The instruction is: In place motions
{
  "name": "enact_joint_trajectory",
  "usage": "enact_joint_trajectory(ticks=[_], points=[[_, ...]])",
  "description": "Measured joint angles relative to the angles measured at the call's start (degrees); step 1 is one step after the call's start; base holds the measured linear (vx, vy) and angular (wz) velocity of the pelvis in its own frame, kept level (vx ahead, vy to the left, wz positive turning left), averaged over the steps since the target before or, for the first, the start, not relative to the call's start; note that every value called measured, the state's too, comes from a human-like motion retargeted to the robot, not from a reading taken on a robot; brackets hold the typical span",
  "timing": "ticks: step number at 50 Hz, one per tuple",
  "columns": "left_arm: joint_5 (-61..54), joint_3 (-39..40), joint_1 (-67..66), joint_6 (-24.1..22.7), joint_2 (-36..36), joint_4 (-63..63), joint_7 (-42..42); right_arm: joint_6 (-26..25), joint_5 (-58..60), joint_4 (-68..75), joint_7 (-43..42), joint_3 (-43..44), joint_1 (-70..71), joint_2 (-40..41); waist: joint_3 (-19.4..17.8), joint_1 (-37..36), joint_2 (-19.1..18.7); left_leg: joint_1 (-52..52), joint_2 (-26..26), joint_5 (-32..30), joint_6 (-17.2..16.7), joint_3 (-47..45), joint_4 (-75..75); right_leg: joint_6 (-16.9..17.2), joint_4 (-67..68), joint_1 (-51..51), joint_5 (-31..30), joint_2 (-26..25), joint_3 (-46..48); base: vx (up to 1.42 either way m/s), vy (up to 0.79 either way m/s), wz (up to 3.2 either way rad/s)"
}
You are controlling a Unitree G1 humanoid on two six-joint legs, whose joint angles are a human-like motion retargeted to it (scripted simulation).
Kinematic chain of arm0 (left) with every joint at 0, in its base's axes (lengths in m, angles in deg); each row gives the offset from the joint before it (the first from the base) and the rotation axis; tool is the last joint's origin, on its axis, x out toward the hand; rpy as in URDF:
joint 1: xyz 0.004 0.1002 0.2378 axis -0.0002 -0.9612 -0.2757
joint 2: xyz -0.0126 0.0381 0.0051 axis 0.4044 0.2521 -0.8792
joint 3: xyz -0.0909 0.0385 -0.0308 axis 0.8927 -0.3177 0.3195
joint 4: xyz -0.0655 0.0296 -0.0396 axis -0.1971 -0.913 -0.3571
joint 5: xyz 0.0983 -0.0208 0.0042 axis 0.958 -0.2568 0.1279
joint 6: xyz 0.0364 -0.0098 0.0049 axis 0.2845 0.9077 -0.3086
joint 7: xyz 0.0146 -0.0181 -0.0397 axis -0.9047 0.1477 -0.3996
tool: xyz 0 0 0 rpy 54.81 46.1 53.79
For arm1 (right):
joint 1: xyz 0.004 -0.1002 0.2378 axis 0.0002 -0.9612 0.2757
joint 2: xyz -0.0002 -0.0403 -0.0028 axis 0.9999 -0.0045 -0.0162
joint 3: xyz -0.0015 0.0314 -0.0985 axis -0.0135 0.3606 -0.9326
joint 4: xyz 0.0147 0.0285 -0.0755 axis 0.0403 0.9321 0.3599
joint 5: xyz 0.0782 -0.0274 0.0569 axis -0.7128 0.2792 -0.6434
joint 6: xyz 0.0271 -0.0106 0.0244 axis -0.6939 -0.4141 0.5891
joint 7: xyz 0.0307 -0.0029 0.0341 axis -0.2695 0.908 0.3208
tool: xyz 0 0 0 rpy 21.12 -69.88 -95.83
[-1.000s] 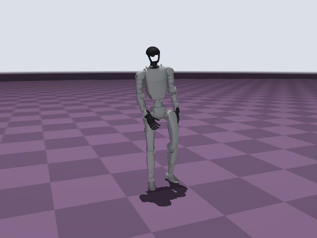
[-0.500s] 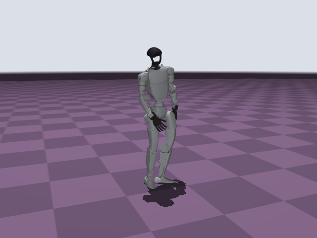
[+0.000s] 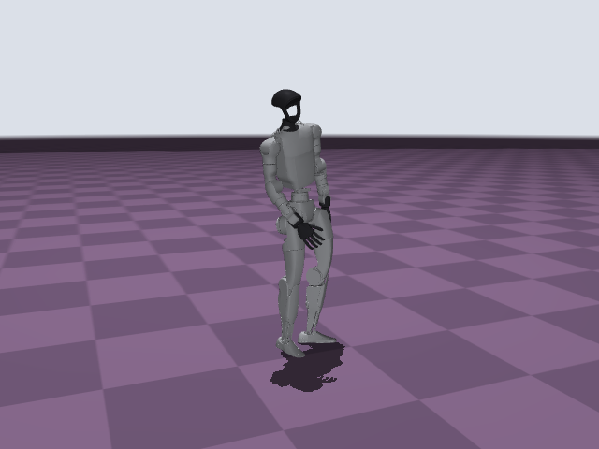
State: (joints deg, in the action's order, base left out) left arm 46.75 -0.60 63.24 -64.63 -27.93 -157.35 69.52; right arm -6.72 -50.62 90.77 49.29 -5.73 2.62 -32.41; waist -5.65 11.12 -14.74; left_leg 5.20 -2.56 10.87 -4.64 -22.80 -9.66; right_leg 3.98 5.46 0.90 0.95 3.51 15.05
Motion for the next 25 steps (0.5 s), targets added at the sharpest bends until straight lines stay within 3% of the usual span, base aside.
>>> enact_joint_trajectory(ticks=[12,25], points=[[0.58,-0.10,-0.10,0.23,0.08,-1.57,0.12,1.22,-0.45,0.29,-1.06,-0.61,-0.39,1.15,0.88,0.17,-0.31,0.84,0.97,-1.34,-0.04,0.68,0.22,-0.64,-1.03,0.21,-1.04,-0.75,1.94,0.03,-0.08,0.14],[-0.01,0.39,0.02,0.26,0.33,-1.71,-0.21,13.70,-4.27,-6.50,-7.59,-1.51,-6.80,0.19,1.13,0.07,0.67,1.25,1.57,-1.87,0.29,1.35,0.11,-1.35,-1.20,0.46,-1.50,-1.21,3.12,0.01,-0.06,0.08]])
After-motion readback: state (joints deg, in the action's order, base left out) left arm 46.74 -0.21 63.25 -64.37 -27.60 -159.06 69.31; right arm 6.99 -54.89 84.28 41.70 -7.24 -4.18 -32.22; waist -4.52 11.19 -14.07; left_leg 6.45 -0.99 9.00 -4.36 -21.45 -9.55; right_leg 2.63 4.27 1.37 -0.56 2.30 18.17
